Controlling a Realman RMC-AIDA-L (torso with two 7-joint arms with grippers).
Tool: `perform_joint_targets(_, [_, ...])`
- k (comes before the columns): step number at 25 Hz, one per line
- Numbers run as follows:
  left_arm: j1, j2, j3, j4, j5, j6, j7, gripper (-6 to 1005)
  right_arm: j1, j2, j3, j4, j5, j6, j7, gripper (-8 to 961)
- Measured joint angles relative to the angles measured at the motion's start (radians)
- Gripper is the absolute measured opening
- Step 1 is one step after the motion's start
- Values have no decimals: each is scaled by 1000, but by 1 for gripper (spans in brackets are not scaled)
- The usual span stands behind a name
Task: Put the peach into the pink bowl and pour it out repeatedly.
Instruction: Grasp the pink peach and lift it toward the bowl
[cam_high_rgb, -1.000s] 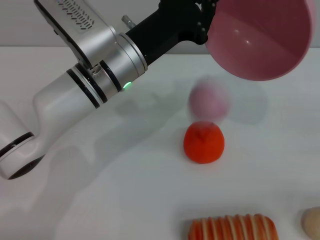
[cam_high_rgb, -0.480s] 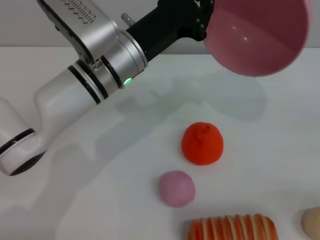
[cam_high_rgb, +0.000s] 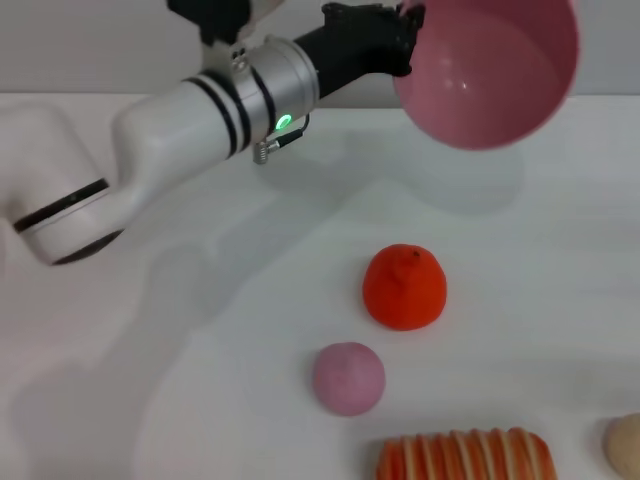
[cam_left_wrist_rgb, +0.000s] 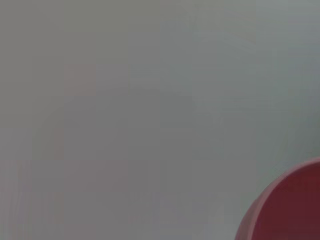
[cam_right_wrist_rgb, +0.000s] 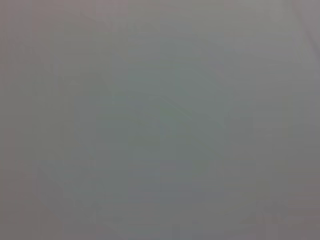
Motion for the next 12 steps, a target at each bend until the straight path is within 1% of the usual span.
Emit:
perform_joint_targets(1, [-18, 0, -1, -6, 49, -30, -51, 36, 2, 0, 0, 0, -16, 6, 8, 535])
perform_joint_targets(4, [-51, 1, -19, -20, 170, -61, -174, 36, 7, 0, 0, 2, -50, 20, 41, 534])
perform_joint_targets(7, [-75, 2, -69, -36, 336, -48, -302, 36, 13, 0, 0, 4, -81, 32, 65, 534])
perform_joint_targets(8, [-79, 2, -83, -40, 374, -42, -333, 36, 16, 0, 0, 5, -94, 36, 69, 534])
perform_joint_targets(9, [-79, 2, -83, -40, 374, -42, -333, 36, 19, 0, 0, 5, -105, 41, 73, 534])
perform_joint_targets(10, [-88, 3, -108, -46, 448, -29, -391, 36, 22, 0, 0, 5, -113, 45, 78, 534])
perform_joint_targets(11, [-88, 3, -108, -46, 448, -29, -391, 36, 24, 0, 0, 6, -124, 48, 85, 534])
perform_joint_targets(12, [-100, 4, -148, -56, 558, -5, -479, 36, 27, 1, 0, 6, -135, 51, 93, 534])
